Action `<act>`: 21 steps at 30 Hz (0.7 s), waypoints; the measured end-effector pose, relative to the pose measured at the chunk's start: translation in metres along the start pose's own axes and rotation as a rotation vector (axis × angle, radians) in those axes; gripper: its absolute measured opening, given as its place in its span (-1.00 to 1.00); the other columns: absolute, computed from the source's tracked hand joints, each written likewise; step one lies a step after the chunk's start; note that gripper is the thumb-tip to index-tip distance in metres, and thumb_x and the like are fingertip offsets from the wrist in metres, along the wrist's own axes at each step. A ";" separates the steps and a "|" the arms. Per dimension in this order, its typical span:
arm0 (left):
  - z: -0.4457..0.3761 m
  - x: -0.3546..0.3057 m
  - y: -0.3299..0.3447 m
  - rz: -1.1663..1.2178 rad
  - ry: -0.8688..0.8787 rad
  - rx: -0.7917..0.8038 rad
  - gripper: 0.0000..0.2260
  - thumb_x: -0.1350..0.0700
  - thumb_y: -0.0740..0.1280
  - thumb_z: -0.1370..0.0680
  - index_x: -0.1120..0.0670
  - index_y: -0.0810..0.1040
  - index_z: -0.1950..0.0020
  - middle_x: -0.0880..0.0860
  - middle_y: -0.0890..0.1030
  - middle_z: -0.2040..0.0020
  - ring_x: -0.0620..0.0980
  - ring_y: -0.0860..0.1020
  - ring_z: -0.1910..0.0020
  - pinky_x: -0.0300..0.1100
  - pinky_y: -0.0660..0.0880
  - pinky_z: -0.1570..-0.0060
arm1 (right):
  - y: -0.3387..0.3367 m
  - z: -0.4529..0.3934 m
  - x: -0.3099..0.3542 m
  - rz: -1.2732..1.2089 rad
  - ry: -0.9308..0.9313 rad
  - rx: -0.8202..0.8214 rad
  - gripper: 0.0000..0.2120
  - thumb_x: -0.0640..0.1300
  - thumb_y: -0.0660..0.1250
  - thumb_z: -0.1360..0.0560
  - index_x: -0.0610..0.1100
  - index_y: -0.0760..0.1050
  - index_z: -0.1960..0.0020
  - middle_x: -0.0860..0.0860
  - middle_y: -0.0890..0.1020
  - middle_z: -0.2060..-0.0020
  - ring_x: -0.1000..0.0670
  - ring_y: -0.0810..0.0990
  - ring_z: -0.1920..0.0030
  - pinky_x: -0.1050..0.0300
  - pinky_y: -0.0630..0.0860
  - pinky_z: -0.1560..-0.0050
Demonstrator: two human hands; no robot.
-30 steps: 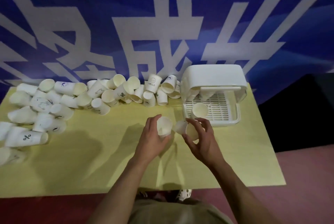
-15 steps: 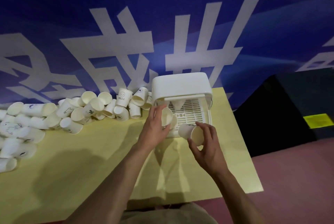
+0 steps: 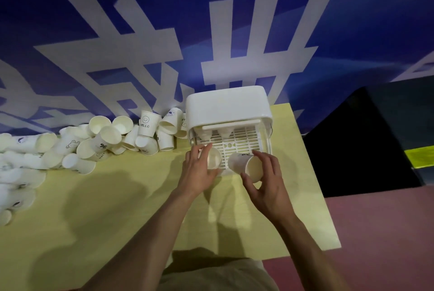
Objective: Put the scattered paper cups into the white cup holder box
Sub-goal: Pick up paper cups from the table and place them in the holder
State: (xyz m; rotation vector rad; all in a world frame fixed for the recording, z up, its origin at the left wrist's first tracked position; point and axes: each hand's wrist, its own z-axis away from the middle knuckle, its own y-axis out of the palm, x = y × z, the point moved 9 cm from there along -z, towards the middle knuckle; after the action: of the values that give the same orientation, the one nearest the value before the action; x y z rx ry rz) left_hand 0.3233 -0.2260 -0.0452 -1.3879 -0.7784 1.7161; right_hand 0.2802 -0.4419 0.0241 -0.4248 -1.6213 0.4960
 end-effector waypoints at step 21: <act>0.055 0.047 -0.017 0.255 -0.094 -0.085 -0.28 -0.07 0.45 -0.54 -0.20 0.13 -0.59 -0.10 0.21 -0.40 -0.01 0.31 -0.41 0.09 0.47 -0.33 | 0.096 -0.065 0.024 0.365 -0.233 0.306 -0.40 0.13 0.39 -0.57 -0.02 0.36 -0.53 -0.04 0.45 -0.38 -0.17 0.54 -0.23 -0.10 0.59 -0.09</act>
State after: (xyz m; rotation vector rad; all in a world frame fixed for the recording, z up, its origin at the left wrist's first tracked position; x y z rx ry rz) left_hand 0.2687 -0.1759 -0.0425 -1.5262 -0.7589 1.9759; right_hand 0.3412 -0.3440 -0.0028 -0.4451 -1.6586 1.0874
